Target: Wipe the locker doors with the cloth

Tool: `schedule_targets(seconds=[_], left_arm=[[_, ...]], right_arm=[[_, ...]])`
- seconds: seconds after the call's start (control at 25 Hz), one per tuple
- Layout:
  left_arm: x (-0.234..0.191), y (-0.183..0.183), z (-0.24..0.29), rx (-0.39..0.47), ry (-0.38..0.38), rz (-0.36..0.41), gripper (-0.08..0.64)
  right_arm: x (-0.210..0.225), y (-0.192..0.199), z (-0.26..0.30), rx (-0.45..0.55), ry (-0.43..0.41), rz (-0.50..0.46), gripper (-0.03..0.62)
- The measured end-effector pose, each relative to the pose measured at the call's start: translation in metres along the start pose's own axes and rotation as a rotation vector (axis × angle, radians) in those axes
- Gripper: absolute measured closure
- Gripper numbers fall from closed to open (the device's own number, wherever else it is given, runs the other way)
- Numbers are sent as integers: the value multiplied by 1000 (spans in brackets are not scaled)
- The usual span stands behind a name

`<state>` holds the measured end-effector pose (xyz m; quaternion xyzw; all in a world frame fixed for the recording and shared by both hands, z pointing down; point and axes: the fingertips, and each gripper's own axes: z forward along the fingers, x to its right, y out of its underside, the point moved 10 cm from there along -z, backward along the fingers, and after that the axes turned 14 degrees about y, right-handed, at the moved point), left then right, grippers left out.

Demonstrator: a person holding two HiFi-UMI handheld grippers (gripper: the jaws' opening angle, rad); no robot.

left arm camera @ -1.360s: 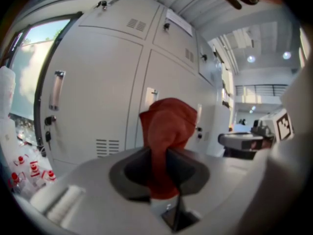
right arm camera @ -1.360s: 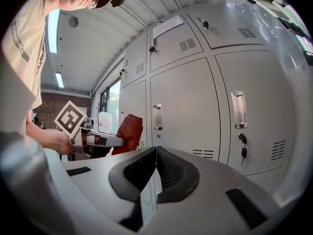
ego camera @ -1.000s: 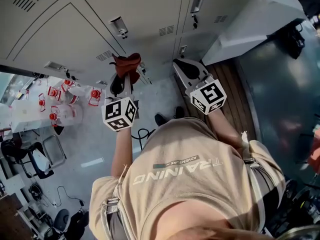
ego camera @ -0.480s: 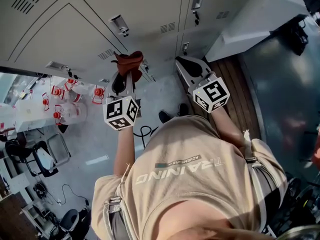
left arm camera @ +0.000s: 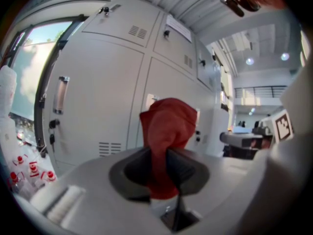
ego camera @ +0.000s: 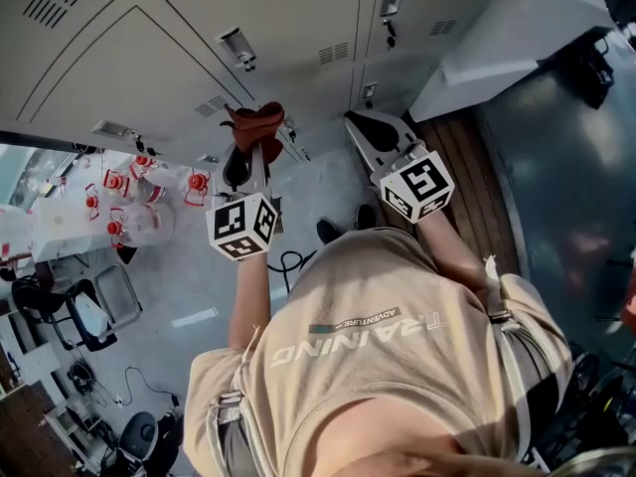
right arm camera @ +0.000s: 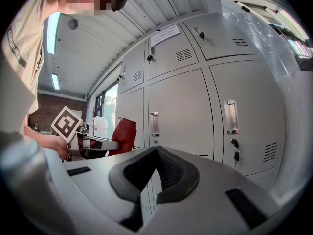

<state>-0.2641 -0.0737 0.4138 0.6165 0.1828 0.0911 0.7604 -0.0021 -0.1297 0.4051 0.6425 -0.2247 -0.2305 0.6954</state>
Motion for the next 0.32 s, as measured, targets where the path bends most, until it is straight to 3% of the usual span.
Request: schedule_targets(seconds=[0.32], left_arm=[[2, 0, 3, 4, 17, -2, 479]], right_arm=[[3, -2, -4, -7, 15, -11, 578]])
